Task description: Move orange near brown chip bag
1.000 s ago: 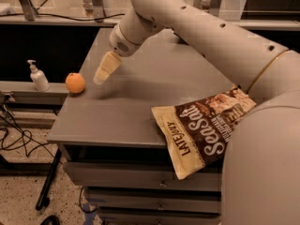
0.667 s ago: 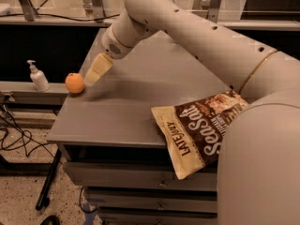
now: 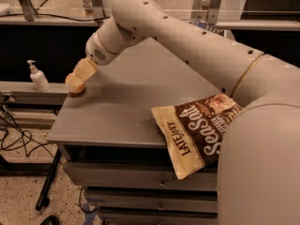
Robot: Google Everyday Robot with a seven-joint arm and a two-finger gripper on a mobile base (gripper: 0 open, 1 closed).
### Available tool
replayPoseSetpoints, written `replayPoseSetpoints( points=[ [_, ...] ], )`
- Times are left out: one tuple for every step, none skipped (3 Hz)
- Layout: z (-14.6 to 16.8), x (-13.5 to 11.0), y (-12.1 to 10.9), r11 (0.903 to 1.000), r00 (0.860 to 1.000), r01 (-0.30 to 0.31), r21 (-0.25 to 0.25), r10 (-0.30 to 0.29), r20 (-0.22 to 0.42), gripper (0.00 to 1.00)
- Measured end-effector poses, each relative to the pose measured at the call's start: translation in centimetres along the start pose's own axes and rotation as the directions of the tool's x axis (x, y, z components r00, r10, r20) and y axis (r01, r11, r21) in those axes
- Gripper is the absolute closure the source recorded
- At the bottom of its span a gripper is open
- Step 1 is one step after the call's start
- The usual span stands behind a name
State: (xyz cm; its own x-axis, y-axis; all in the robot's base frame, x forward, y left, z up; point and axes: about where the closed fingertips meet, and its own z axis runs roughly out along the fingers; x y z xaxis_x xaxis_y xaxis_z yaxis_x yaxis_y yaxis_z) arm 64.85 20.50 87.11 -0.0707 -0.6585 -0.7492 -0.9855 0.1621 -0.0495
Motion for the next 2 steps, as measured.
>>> replayPoseSetpoints(
  points=[
    [1.2,-0.3,1.8,0.9994,1.0,-0.014,-0.03,0.015,0.025,0.0],
    [2.2,0.7,3.0,0.998,0.999,-0.042,-0.048,0.043,0.02,0.0]
  ],
)
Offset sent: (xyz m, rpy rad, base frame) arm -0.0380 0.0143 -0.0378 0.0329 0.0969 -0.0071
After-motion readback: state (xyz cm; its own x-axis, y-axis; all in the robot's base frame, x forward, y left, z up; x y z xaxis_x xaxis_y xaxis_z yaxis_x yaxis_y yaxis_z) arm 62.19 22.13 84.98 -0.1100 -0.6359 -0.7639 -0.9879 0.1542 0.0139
